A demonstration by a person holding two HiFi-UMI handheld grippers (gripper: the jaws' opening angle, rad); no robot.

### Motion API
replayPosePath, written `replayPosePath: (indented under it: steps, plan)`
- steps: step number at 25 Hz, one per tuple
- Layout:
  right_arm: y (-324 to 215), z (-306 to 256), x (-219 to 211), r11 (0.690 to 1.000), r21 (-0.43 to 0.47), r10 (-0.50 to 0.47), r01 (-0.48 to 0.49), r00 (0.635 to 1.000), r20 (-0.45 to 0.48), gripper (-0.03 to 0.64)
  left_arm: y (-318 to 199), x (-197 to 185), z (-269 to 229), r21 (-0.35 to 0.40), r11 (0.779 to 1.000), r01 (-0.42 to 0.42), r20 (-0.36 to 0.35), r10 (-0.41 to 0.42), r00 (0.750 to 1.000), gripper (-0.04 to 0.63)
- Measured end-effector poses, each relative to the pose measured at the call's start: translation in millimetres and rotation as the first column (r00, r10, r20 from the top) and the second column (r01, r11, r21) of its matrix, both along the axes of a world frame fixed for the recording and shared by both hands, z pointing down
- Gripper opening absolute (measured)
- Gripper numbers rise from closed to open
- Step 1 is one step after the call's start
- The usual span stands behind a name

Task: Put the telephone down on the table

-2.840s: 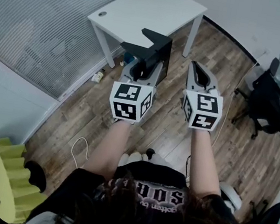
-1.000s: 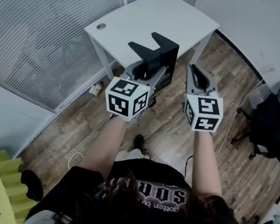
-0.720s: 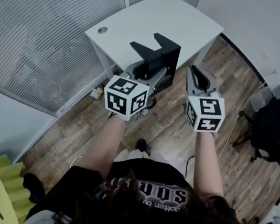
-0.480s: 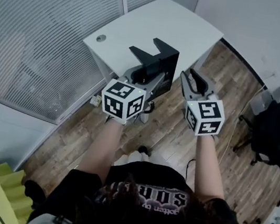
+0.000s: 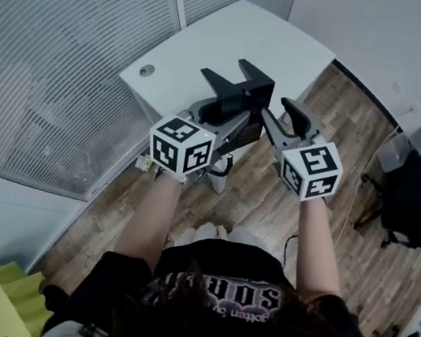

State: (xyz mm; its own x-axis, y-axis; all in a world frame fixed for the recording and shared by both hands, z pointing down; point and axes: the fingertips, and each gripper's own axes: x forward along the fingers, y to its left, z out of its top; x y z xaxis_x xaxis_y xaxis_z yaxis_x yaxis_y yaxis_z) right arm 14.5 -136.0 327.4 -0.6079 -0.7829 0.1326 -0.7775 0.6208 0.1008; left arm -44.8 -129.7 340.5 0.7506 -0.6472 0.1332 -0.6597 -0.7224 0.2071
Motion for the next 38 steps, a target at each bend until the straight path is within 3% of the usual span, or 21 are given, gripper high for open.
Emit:
replayPosePath:
  steps: [13, 26, 38]
  plan:
    - [-51.2, 8.0, -3.3, 0.998, -0.029, -0.049, 0.050, 0.998, 0.028, 0.207, -48.4, 9.9, 6.3, -0.033, 0.993, -0.114, -0.050, 0.113, 0.992, 0.167]
    - [-147.0, 9.2, 0.3, 0.990, -0.052, -0.126, 0.129, 0.991, 0.052, 0.206, -143.0, 18.1, 6.0, -0.042, 0.990, -0.133, -0.052, 0.130, 0.990, 0.167]
    - [-200.7, 23.8, 6.8, 0.946, -0.155, -0.275, 0.286, 0.958, 0.087, 0.204, -194.5, 32.0, 20.3, -0.106, 0.966, -0.236, -0.116, 0.224, 0.968, 0.166]
